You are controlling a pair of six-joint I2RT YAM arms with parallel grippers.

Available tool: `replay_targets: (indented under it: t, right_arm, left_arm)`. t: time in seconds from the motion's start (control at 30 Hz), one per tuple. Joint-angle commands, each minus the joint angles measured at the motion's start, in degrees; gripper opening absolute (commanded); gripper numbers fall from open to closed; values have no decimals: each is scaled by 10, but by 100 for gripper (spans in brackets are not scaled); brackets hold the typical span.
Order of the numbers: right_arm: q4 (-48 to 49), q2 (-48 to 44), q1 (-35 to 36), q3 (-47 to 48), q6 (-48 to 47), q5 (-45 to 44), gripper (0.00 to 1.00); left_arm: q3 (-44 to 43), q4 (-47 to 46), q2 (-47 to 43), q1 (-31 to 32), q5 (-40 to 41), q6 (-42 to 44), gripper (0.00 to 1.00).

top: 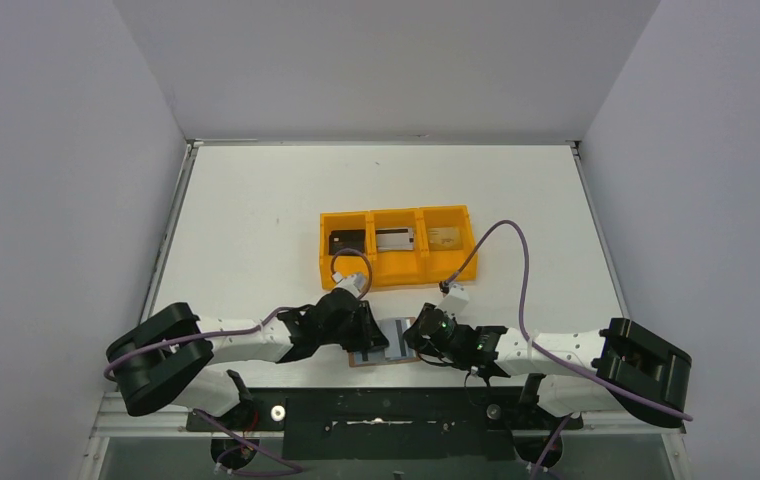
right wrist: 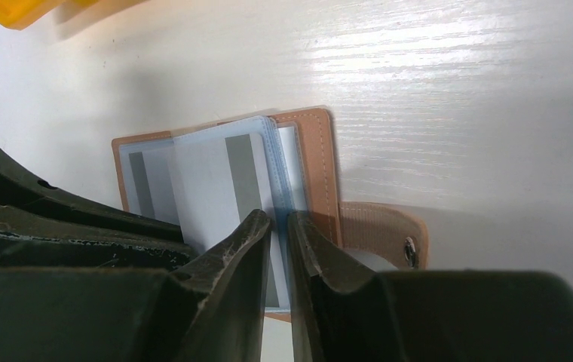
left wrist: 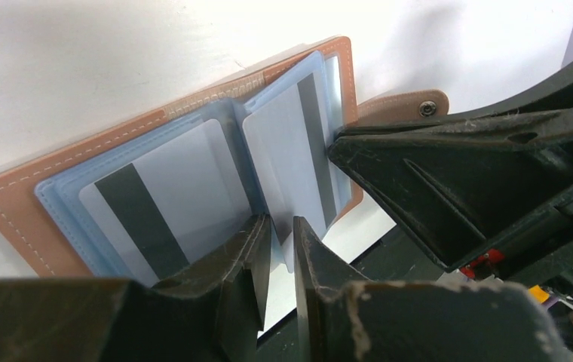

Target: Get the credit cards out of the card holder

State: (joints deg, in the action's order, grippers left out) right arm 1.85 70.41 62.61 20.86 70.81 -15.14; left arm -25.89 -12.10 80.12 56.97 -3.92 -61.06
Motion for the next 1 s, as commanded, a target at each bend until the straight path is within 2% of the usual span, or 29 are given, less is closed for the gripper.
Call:
replay_targets:
  t: [0.0,0.17,0.3,0.43,0.67,0.83,0.97]
  right_arm:
    - [-42,8,-1,2,-2,1,18]
    - [-43,7,-1,4,-3,-1,19]
    - [-47,6,-1,8,-6,0,21]
    - [-53,5,-1,11,-7,-1,21]
    - [-81,-16,-1,26,-22,-14,20]
    - [-108,-38,0,55,-52,-30,20]
    - [-94,-34,3,80,-90,-19,20]
  left_arm:
    - [7,-58,-21,3,-14,-4,15]
    - [8,-71,-20,3,-24,-1,4]
    - [10,-86,-15,2,-32,0,0]
    - [13,-83,-17,3,-29,-2,0]
    - [9,-24,-27,1,-1,-3,0]
    - [3,-5,-29,1,1,1,0]
    - [1,-2,-31,1,1,3,0]
